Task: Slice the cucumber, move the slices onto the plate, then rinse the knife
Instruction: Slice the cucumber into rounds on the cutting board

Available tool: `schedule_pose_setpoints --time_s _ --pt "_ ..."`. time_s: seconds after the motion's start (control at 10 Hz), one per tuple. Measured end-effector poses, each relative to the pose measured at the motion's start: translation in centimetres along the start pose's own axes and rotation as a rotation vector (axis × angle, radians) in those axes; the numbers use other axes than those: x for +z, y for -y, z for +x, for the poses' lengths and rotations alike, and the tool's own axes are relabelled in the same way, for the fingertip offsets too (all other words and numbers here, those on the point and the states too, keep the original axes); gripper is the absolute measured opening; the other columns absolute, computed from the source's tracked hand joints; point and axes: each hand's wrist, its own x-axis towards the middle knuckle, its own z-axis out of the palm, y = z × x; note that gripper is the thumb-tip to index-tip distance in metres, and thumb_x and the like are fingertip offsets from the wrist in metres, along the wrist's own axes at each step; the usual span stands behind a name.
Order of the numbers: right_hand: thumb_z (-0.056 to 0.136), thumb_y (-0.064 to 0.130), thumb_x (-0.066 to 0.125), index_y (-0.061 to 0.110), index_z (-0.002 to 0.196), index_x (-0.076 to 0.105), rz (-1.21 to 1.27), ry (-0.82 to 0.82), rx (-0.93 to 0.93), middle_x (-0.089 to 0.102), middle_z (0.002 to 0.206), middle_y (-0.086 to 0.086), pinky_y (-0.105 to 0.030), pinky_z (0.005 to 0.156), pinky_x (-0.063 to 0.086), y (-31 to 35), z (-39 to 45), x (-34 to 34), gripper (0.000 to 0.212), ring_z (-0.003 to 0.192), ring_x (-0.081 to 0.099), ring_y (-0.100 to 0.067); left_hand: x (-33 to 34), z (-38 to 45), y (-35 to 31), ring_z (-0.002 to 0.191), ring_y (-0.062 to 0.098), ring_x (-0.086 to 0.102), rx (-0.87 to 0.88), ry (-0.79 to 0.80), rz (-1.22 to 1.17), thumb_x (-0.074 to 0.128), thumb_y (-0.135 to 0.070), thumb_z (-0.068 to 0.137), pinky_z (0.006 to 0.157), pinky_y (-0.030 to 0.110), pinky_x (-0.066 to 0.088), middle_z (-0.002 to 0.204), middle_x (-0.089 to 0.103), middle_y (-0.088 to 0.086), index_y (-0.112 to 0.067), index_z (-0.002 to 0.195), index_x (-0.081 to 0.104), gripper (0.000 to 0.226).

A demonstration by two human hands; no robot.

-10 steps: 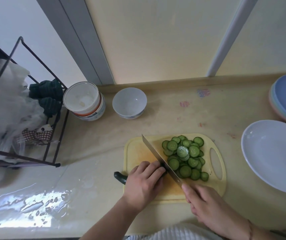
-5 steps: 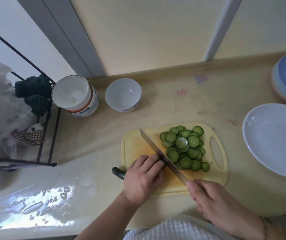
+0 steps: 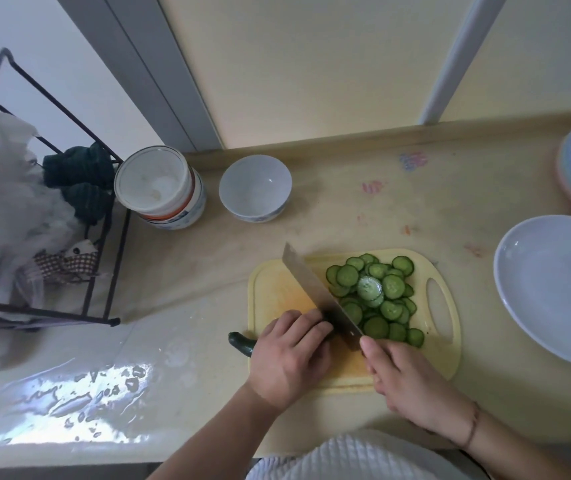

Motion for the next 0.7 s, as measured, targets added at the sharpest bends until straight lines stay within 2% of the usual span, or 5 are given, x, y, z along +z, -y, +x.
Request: schedule_pose_setpoints --time_s 0.2,0.3,0.5,0.6,0.7 --pt "0.088 0.060 0.032 0.012 0.068 0.043 0.107 0.009 0.041 0.034 0.046 0.005 -0.019 0.039 0.027 0.8 -0.6 -0.7 0.053 0.037 0.029 -0.010 0.0 0.0 -0.2 0.086 0.024 0.063 -0.026 -0.031 -0.024 0.076 -0.014 0.084 0.073 0.035 0.056 0.105 0.070 0.000 -0.013 0.097 0.074 0.013" --pt "0.087 0.060 0.032 0.004 0.069 0.043 0.103 0.043 -0.029 0.035 0.047 0.004 -0.017 0.040 0.028 1.8 -1.6 -1.0 0.060 0.039 0.031 -0.009 0.1 0.1 -0.2 0.084 0.023 0.063 -0.028 -0.048 -0.026 0.079 -0.011 0.080 0.072 0.034 0.056 0.104 0.070 -0.001 -0.012 0.094 0.075 0.015" --pt "0.079 0.068 0.030 0.004 0.071 0.045 0.031 0.017 -0.074 0.039 0.047 0.002 -0.024 0.049 0.031 2.3 -3.0 -1.0 0.065 0.042 0.034 -0.007 0.1 0.1 -0.2 0.083 0.024 0.063 -0.032 -0.042 -0.032 0.077 -0.011 0.082 0.073 0.033 0.055 0.104 0.070 -0.001 -0.011 0.094 0.075 0.012" --pt "0.079 0.068 0.029 0.005 0.069 0.046 -0.037 0.005 -0.088 0.044 0.052 -0.003 -0.036 0.053 0.037 2.1 -3.3 -1.1 0.067 0.045 0.036 -0.007 0.1 0.2 -0.2 0.082 0.024 0.063 -0.026 -0.049 -0.035 0.076 -0.010 0.083 0.074 0.034 0.055 0.103 0.070 0.000 -0.011 0.094 0.075 0.011" --pt "0.080 0.068 0.027 0.006 0.068 0.047 -0.083 -0.003 -0.076 0.047 0.056 -0.009 -0.040 0.059 0.043 1.9 -3.4 -1.1 0.067 0.047 0.039 -0.008 0.2 0.1 -0.1 0.082 0.025 0.063 -0.019 -0.055 -0.040 0.075 -0.010 0.084 0.074 0.034 0.055 0.103 0.070 0.000 -0.010 0.094 0.075 0.010"
